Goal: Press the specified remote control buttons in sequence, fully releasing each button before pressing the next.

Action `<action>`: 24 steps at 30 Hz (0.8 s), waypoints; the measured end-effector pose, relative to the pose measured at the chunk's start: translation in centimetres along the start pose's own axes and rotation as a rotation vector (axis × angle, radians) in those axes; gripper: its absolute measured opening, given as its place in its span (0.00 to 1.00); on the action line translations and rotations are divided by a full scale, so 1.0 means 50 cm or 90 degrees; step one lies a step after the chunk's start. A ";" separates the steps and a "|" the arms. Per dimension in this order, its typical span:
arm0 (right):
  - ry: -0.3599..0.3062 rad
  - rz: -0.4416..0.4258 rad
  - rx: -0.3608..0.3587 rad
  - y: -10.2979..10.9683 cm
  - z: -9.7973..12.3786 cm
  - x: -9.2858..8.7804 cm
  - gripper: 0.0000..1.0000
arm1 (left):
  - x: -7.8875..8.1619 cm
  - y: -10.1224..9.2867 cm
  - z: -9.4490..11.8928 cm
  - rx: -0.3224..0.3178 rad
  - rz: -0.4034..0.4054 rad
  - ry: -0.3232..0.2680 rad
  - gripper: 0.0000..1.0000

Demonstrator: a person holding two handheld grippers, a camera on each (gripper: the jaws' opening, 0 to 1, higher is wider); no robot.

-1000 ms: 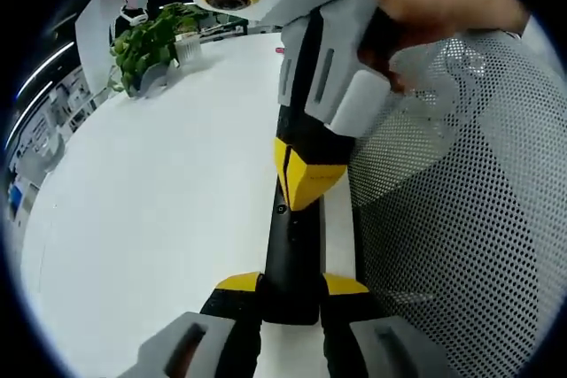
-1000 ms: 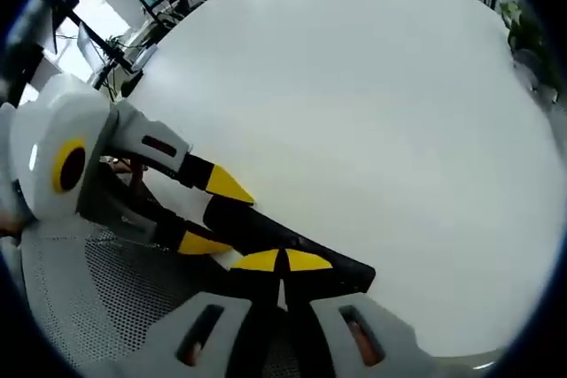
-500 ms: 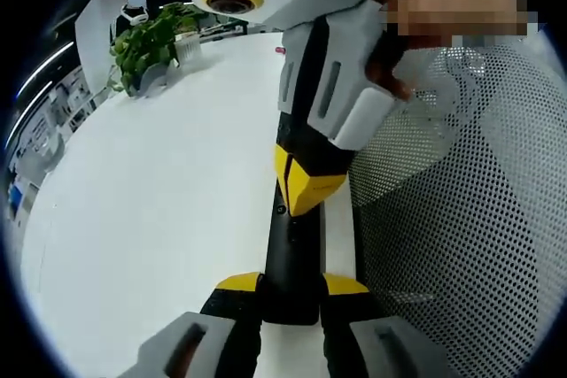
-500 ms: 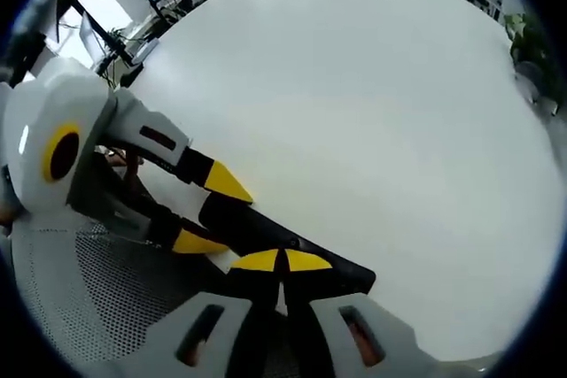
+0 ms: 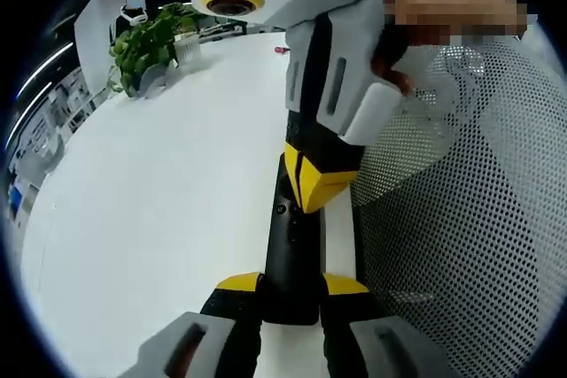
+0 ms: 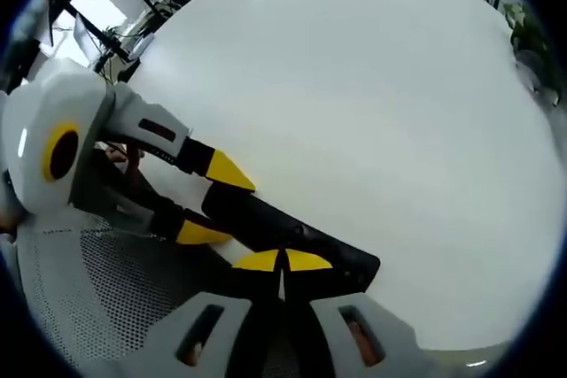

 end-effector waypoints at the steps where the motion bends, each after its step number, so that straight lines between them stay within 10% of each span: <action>1: 0.001 0.000 0.000 0.001 0.001 -0.001 0.00 | 0.000 0.000 0.000 0.000 0.000 0.000 0.25; 24: -0.008 0.101 -0.030 0.012 -0.004 -0.005 0.00 | 0.000 0.000 0.000 -0.001 0.003 -0.002 0.25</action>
Point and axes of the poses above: the point that each gripper's makers call its tool centre point, and the gripper's own axes: z roughly backward along the fingers, y roughly to its left, x roughly out of its top, the point moved 3 cm from there along z, roughly backward along the fingers, and after that the axes turned 15 degrees about -x, right-handed, at the moved point
